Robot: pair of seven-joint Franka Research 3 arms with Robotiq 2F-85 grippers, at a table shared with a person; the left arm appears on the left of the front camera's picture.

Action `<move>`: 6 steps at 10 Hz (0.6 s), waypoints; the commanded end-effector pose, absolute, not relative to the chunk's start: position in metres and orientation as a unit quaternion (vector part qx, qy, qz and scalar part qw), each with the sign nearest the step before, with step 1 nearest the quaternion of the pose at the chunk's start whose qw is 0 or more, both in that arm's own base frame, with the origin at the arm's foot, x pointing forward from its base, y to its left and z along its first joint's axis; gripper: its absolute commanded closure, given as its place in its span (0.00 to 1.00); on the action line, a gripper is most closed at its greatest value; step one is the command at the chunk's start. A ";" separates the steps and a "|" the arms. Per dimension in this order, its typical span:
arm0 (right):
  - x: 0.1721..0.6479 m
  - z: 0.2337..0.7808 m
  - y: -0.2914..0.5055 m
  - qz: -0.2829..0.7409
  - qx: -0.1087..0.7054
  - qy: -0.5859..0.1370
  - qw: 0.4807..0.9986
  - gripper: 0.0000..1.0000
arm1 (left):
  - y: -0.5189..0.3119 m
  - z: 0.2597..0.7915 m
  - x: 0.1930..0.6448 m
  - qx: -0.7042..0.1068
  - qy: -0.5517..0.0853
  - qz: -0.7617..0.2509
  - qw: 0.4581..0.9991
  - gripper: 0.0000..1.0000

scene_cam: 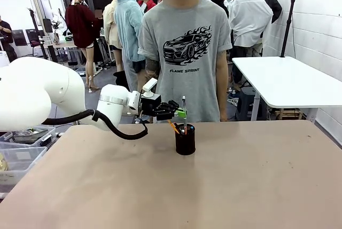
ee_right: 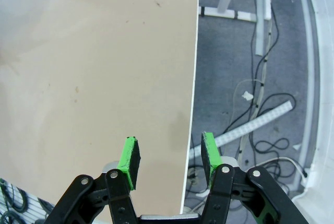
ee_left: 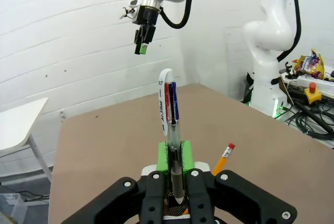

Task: Place the pens into the pen holder.
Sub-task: Pick up a writing instrument from the table and place it into the Pen holder.

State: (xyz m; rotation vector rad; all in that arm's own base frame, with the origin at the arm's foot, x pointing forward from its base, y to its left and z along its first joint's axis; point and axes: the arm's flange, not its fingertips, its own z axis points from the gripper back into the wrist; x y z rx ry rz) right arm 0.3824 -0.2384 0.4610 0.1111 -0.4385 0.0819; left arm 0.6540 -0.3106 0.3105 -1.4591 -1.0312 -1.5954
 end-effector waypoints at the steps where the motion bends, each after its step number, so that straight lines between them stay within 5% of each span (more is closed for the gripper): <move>1: 0.383 0.460 -0.239 0.040 0.046 -0.217 0.974 0.40 | -0.314 0.311 0.666 -0.573 -0.380 -0.628 0.364 1.00; 3: 0.383 0.460 -0.239 0.040 0.046 -0.217 0.974 0.40 | -0.314 0.312 0.665 -0.575 -0.380 -0.630 0.357 1.00; 4: 0.383 0.460 -0.239 0.040 0.046 -0.217 0.974 0.40 | -0.314 0.313 0.665 -0.575 -0.378 -0.633 0.354 0.92; 6: 0.383 0.460 -0.239 0.040 0.046 -0.217 0.974 0.40 | -0.314 0.313 0.664 -0.574 -0.375 -0.635 0.355 0.55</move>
